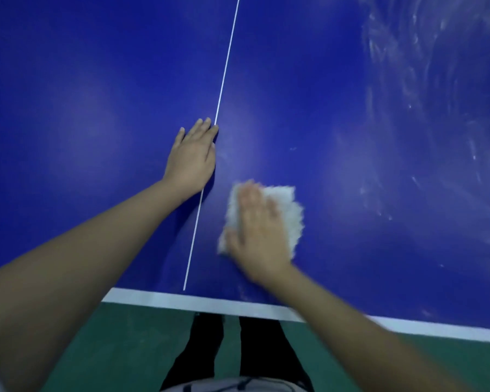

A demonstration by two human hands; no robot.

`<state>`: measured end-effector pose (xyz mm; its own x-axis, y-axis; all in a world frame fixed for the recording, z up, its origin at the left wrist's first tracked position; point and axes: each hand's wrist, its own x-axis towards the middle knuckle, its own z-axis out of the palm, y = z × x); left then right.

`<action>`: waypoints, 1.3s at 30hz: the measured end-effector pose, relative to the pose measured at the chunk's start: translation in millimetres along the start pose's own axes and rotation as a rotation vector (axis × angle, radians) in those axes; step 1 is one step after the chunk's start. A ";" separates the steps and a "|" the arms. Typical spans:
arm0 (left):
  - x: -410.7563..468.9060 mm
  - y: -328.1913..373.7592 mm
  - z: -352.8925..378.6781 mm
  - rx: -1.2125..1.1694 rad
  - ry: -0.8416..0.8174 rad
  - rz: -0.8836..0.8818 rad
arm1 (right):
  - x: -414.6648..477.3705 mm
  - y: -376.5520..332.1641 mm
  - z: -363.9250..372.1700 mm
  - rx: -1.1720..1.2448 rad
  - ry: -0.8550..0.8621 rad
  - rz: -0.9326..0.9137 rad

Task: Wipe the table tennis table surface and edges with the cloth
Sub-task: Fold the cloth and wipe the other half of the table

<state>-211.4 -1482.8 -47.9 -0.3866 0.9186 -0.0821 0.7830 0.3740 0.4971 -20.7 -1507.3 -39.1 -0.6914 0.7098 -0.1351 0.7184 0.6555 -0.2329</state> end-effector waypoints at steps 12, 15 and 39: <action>-20.2 -10.3 10.6 0.106 0.076 0.095 | -124.5 71.8 -0.1 -0.077 -0.038 0.114; -20.3 -7.7 11.2 0.093 0.081 0.090 | -134.8 112.8 -13.3 -0.003 0.068 0.541; -23.4 -1.8 13.3 0.160 0.089 0.087 | -24.7 162.0 -32.3 -0.004 0.193 0.664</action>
<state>-197.2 -1503.3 -58.3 -0.3503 0.9360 0.0354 0.8798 0.3158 0.3552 115.3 -1410.3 -42.3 -0.0793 0.9941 -0.0735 0.9854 0.0670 -0.1565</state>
